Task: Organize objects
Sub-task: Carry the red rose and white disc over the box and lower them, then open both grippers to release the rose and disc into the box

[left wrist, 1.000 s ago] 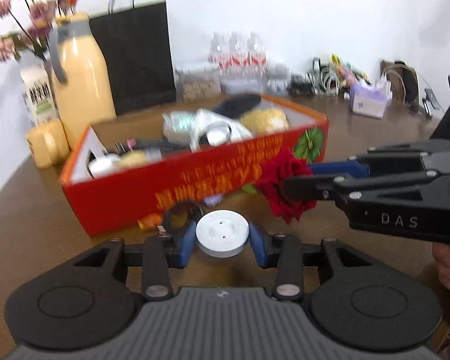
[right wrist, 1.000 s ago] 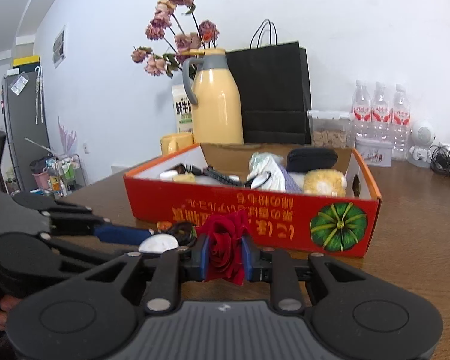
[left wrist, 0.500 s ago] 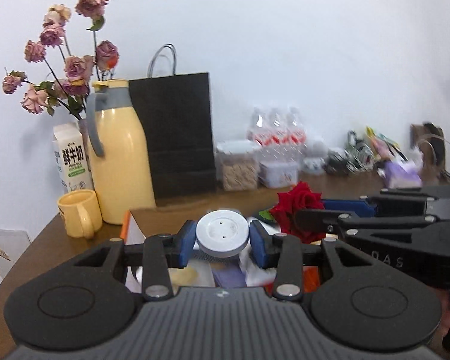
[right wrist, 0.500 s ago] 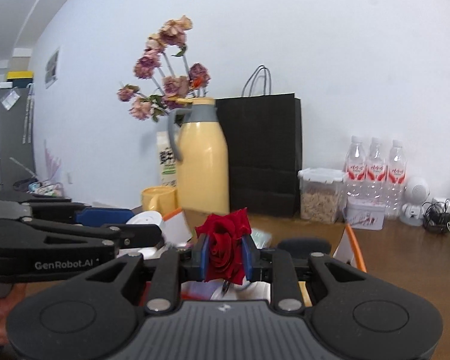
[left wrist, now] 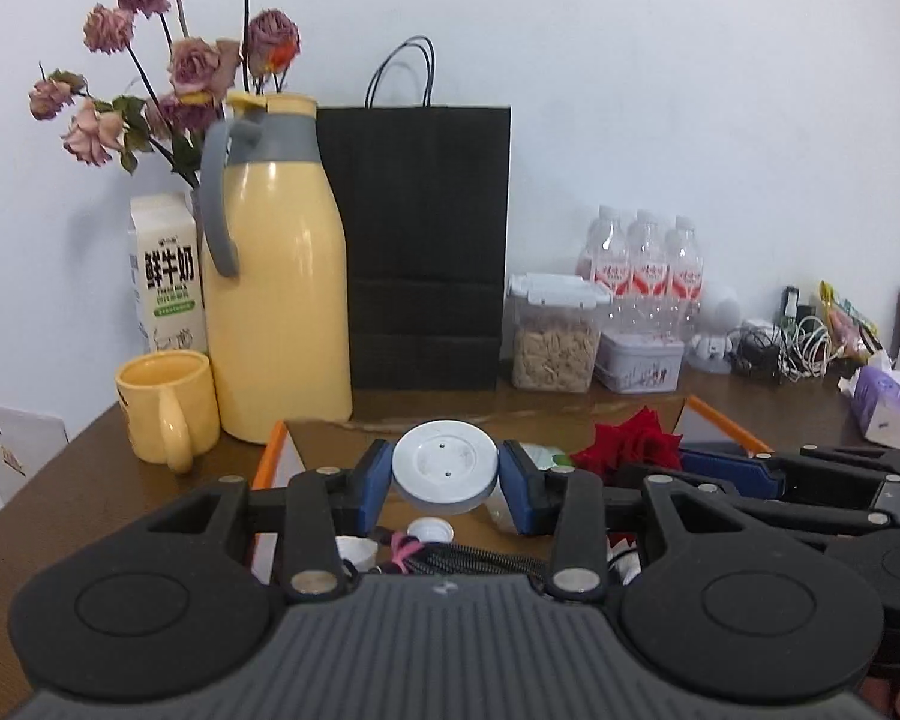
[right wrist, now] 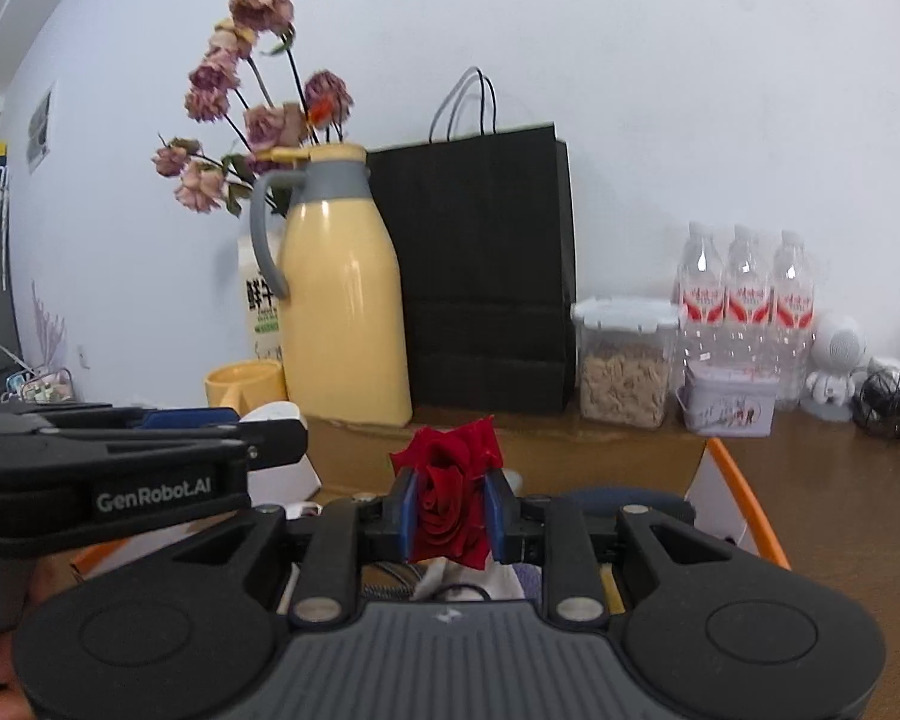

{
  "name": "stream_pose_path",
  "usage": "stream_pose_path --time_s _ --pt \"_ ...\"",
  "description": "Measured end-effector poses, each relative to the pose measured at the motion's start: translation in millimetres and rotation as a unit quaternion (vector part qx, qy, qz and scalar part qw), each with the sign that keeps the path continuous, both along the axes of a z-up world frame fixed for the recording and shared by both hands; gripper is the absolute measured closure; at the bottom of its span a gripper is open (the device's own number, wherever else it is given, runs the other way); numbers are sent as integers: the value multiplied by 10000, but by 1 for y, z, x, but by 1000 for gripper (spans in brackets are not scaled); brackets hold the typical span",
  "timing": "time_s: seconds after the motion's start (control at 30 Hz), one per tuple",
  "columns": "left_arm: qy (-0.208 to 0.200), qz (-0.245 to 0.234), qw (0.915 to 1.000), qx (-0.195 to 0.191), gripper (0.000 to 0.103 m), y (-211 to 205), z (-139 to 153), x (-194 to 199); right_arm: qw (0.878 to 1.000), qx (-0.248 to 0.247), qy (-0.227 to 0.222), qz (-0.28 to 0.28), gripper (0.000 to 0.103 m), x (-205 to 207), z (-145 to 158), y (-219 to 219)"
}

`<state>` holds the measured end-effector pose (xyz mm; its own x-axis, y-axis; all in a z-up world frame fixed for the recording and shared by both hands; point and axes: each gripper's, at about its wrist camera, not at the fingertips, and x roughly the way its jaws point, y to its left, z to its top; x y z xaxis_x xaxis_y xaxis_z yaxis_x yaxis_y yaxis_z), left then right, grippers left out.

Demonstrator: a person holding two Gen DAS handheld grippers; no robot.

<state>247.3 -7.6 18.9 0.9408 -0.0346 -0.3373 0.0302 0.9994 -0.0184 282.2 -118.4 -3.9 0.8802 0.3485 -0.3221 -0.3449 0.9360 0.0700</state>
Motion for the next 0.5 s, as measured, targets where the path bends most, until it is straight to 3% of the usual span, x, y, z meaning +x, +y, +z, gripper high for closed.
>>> stream_pose_path --time_s 0.1,0.13,0.17,0.2,0.23,0.27,0.3,0.33,0.5 --pt "-51 29 10000 52 61 -2 -2 -5 10000 -27 49 -11 74 -1 -4 -1" --pt "-90 43 9999 75 56 -2 -1 -6 10000 -53 47 -57 70 -3 -5 -2" --pt "-149 54 9998 92 44 -2 -1 -9 9999 -65 41 -91 65 -4 -5 -2" --pt "-213 79 9997 110 37 -2 0 -11 9999 -63 32 -126 54 -5 -5 -3" --pt "-271 130 9995 138 18 -3 1 -13 9999 -45 -4 -158 39 -7 -4 -4" --pt "-326 169 9992 161 1 -3 2 -15 9998 -37 -40 -181 30 -9 -3 -5" --pt "-435 202 9987 171 0 -3 4 -18 9997 -33 -80 -214 13 -10 -2 -6" --pt "-541 248 9981 168 0 -2 4 -20 9996 -29 -133 -254 1 -13 -1 -7" --pt "-628 290 9975 155 0 -2 7 -25 9992 39 -208 -337 0 -18 2 -11"
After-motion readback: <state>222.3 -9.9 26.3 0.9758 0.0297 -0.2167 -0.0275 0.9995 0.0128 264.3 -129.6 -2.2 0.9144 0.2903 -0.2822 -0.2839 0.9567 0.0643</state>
